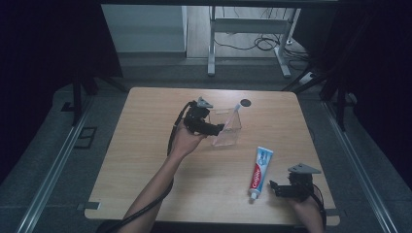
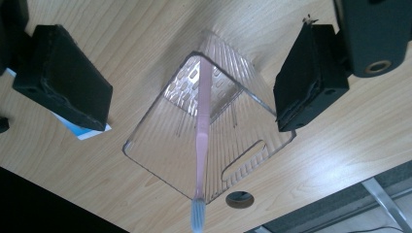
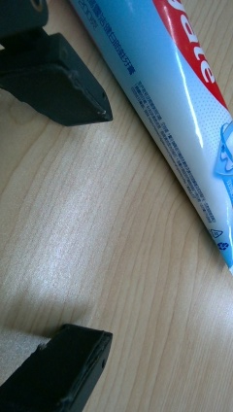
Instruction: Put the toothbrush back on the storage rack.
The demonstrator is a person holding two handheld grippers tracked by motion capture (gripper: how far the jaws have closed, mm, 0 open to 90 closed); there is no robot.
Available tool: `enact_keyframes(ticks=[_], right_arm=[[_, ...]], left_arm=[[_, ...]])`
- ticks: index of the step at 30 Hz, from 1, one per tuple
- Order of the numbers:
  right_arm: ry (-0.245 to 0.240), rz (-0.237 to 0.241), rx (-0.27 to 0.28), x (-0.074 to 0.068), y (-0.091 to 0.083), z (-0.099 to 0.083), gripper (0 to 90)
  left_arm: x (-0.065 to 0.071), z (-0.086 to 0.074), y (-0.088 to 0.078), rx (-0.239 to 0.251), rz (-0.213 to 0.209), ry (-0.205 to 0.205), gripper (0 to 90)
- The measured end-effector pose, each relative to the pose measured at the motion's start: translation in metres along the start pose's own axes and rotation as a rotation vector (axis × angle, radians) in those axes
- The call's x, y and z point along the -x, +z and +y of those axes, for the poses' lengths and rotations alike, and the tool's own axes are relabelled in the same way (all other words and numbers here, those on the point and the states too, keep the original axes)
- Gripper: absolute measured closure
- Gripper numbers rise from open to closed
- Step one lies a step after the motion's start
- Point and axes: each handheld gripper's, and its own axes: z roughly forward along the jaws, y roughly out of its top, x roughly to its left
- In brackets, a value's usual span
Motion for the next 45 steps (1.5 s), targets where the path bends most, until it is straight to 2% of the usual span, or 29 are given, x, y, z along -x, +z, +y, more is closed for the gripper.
enact_keyframes(ticks=[16, 34, 45], right_arm=[[-0.001, 0.0, 0.0, 0.0, 0.0, 0.0, 0.8], [0.0, 0.0, -0.001, 0.0, 0.0, 0.0, 0.8], [-0.001, 0.0, -0.001, 0.0, 0.0, 0.0, 0.8]], left_arm=[[-0.005, -0.025, -0.011, 0.006, 0.015, 0.004, 13.6], [-0.014, -0.062, -0.013, 0.006, 0.011, -0.042, 13.7], [-0.014, -0.077, -0.016, -0.006, 0.025, -0.032, 13.7]])
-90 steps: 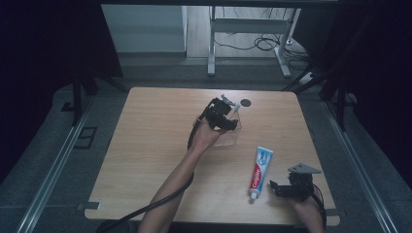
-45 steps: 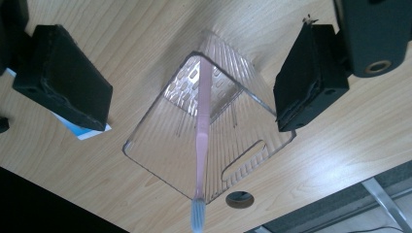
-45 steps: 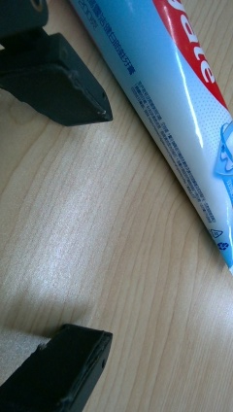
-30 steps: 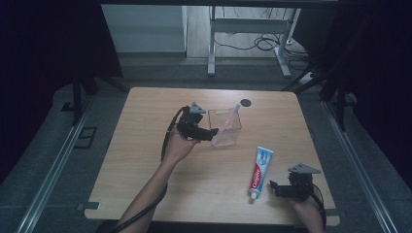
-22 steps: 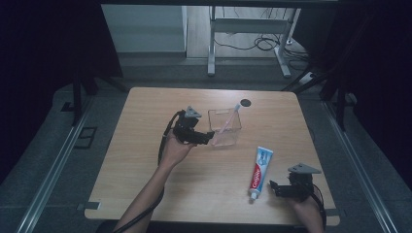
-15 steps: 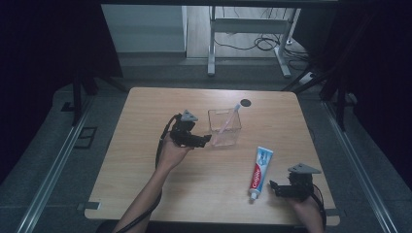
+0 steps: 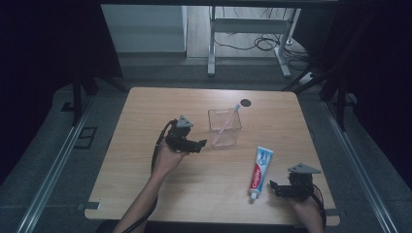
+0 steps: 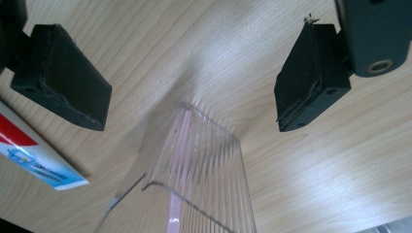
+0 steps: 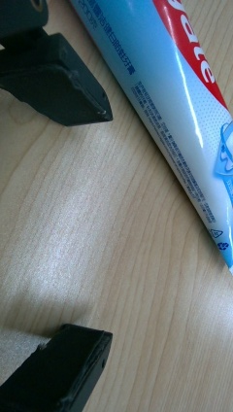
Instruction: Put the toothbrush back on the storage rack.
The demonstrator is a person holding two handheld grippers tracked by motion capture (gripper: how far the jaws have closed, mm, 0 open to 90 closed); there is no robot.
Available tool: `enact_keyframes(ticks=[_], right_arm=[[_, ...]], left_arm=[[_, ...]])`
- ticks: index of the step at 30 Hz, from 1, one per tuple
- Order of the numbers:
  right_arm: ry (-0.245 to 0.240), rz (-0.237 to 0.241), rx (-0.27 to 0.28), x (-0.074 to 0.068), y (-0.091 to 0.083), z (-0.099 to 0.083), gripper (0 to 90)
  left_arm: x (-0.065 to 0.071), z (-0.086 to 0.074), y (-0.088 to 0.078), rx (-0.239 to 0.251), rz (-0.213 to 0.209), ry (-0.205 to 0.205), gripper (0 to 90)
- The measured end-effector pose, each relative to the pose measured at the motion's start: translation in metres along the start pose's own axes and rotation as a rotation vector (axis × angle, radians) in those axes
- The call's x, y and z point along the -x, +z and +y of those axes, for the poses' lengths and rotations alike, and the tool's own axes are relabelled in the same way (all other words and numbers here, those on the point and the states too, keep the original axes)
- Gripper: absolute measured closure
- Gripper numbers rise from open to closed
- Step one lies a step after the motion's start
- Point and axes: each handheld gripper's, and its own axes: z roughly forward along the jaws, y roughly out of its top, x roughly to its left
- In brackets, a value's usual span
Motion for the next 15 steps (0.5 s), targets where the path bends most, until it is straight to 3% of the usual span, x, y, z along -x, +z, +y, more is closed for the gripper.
enact_keyframes(ticks=[15], right_arm=[[-0.001, 0.0, 0.0, 0.0, 0.0, 0.0, 0.8]], left_arm=[[0.001, -0.024, 0.003, -0.013, -0.019, -0.012, 13.7]])
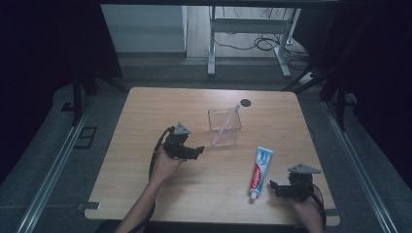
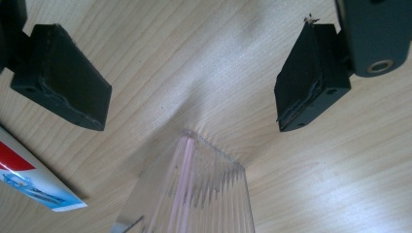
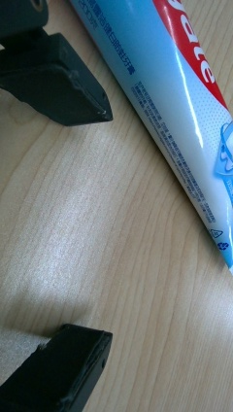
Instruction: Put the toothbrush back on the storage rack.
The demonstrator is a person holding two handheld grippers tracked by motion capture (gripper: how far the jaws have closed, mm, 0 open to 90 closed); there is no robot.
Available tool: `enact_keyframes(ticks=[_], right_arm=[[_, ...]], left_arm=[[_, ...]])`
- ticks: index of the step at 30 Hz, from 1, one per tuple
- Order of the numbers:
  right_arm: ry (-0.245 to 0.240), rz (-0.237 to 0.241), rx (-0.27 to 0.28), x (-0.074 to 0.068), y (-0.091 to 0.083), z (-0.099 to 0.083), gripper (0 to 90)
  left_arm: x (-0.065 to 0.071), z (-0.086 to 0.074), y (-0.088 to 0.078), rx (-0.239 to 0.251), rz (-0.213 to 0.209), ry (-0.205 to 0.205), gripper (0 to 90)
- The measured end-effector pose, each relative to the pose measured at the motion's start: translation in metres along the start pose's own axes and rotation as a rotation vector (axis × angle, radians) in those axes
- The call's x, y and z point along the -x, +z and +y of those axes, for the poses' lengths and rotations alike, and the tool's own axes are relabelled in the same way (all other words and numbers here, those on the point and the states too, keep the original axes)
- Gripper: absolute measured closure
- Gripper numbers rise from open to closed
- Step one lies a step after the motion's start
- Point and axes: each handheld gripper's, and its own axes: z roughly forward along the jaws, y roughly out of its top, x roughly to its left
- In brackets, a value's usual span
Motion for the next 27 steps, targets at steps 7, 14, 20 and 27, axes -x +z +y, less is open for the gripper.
enact_keyframes(ticks=[7, 14, 20, 27], right_arm=[[0.001, 0.0, 0.0, 0.0, 0.0, 0.0, 0.8], [0.001, 0.0, 0.0, 0.0, 0.0, 0.0, 0.8], [0.001, 0.0, 0.0, 0.0, 0.0, 0.0, 0.8], [0.0, 0.001, 0.0, 0.0, 0.0, 0.0, 0.8]], left_arm=[[0.003, -0.008, -0.001, 0.007, -0.007, 0.0, 13.7], [0.005, -0.016, -0.003, 0.008, -0.009, 0.004, 13.7], [0.007, -0.024, -0.003, 0.011, -0.012, 0.006, 13.7], [0.009, -0.036, -0.002, 0.01, -0.018, 0.001, 13.7]])
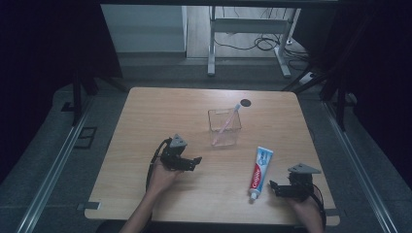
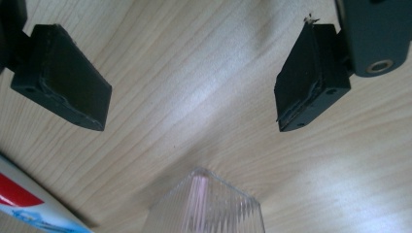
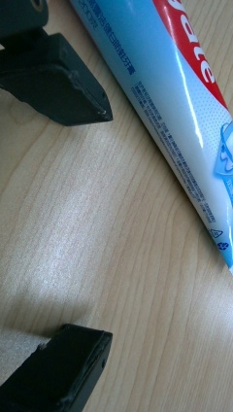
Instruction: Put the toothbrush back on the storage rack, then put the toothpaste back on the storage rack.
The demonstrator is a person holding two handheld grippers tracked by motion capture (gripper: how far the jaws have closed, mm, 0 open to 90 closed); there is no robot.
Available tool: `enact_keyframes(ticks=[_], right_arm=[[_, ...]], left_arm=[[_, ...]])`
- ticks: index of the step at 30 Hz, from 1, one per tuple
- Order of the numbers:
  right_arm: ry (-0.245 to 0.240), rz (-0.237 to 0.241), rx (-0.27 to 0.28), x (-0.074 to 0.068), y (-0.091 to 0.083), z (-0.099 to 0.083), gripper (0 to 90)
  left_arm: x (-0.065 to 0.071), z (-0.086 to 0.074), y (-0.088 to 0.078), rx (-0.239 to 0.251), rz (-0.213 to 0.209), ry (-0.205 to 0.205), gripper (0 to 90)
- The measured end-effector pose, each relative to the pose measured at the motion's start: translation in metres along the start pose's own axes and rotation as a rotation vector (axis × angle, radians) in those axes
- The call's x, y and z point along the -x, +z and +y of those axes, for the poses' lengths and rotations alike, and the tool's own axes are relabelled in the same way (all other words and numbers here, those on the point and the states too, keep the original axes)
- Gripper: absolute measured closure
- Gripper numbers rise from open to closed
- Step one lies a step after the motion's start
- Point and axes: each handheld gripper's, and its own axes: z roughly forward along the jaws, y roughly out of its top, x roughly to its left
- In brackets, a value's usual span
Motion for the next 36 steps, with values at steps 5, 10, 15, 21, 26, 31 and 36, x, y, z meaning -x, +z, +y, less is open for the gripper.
enact_keyframes(ticks=[5, 10, 15, 21, 26, 31, 36], right_arm=[[0.0, 0.0, 0.0, 0.0, 0.0, 0.0, 0.8], [0.0, 0.0, 0.0, 0.0, 0.0, 0.0, 0.8], [0.0, 0.0, 0.0, 0.0, 0.0, 0.0, 0.8], [0.0, 0.0, 0.0, 0.0, 0.0, 0.0, 0.8], [-0.003, 0.005, 0.007, 0.0, -0.001, -0.001, 3.2], [0.004, 0.002, 0.016, 0.001, -0.002, -0.001, 7.1], [0.006, -0.002, 0.002, 0.003, -0.006, 0.0, 13.5]], left_arm=[[0.002, -0.01, -0.001, 0.0, 0.002, -0.005, 13.7], [0.004, -0.016, -0.003, 0.001, 0.005, -0.007, 13.8], [0.007, -0.025, -0.005, -0.005, 0.008, -0.007, 13.8], [0.008, -0.038, -0.003, -0.028, 0.017, -0.008, 13.7], [0.009, -0.042, -0.004, -0.044, 0.031, -0.005, 13.7], [0.01, -0.044, -0.004, -0.073, 0.053, 0.009, 13.7], [0.011, -0.043, -0.001, -0.109, 0.066, 0.017, 13.8]])
